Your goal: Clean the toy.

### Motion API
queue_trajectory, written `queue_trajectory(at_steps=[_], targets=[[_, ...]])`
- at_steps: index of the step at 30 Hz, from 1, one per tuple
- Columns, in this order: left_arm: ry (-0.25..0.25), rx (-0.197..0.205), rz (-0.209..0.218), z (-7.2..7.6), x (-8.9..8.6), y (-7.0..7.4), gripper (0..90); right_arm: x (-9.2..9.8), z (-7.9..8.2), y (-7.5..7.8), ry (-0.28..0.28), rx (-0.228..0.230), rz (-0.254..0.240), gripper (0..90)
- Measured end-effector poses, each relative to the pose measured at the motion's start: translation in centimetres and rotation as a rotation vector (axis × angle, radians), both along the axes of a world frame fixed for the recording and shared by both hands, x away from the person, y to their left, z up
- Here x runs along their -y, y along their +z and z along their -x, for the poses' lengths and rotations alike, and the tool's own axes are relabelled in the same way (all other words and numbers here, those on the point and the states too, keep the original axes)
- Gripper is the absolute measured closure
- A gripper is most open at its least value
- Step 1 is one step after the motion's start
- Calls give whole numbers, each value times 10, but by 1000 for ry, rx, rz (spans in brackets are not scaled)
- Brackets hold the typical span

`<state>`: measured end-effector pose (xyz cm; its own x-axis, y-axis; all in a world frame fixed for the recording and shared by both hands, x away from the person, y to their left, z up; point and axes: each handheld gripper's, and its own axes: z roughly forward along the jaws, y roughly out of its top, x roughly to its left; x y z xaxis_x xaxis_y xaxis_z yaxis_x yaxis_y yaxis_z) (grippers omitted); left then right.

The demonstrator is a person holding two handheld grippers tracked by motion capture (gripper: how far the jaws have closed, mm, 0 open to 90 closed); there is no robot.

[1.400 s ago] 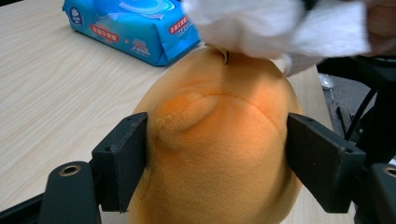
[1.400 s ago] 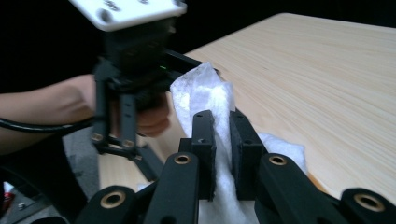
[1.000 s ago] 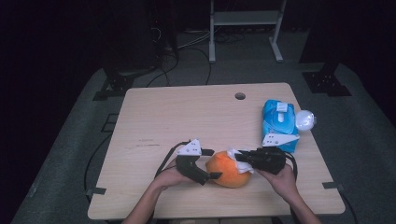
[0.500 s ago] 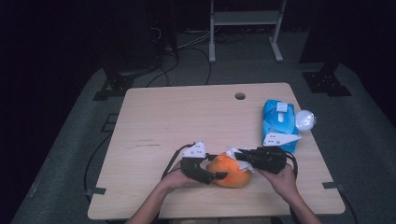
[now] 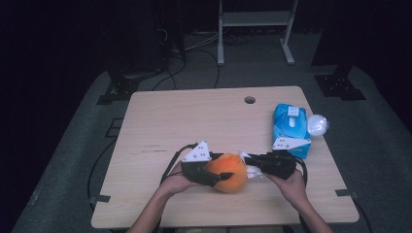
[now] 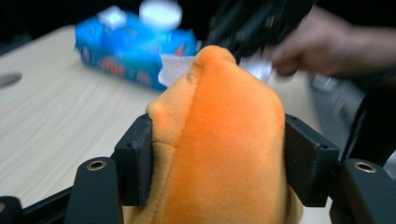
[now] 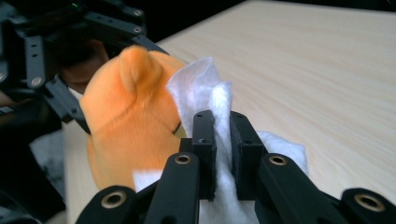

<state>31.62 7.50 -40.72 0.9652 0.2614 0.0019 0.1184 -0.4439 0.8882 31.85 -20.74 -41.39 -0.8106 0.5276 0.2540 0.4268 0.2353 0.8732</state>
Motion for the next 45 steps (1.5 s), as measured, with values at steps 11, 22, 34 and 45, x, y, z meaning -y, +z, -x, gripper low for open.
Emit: queue_trajectory(at_steps=[11, 22, 34, 45], targets=[[-6, 55, -43, 11, 23, 1, 321, -16, 24, 38, 78, 131, -50, 813], [-4, -68, 44, -6, 3, -2, 110, -8, 15, 20, 54, 86, 4, 813], [-27, -110, 35, -7, 10, -20, 98, 6, 7, 14, 12, 64, 0, 812], [2, -71, 37, 3, 22, -25, 284, -30, 29, 29, 143, 111, 22, 819]])
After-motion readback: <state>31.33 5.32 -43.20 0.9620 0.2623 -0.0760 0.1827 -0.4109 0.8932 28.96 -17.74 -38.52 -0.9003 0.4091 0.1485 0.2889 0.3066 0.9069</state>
